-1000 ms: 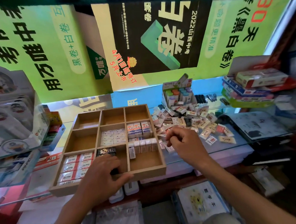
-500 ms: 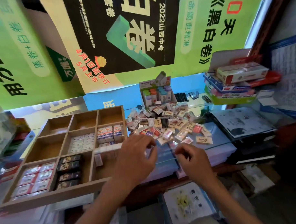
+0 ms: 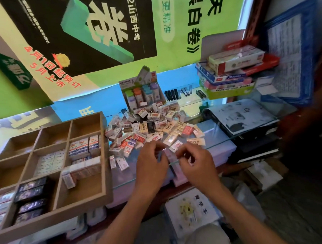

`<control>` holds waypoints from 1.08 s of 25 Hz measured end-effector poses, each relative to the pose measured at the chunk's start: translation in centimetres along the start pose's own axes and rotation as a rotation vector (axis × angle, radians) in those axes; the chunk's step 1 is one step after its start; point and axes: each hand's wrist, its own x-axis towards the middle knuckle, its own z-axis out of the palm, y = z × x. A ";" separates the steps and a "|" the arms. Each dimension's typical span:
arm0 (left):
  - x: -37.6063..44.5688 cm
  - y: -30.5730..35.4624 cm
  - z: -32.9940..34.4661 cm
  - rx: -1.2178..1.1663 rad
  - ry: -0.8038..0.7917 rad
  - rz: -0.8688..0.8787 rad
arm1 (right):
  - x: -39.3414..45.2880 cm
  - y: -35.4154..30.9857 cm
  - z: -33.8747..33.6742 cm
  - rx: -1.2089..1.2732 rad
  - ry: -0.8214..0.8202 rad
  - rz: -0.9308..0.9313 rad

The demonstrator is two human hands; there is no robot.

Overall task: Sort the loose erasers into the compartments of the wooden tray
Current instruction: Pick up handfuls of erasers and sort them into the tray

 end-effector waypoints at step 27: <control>2.6 6.8 -4.1 -0.582 -0.017 -0.514 | 4.9 0.6 -4.3 -0.068 0.370 0.381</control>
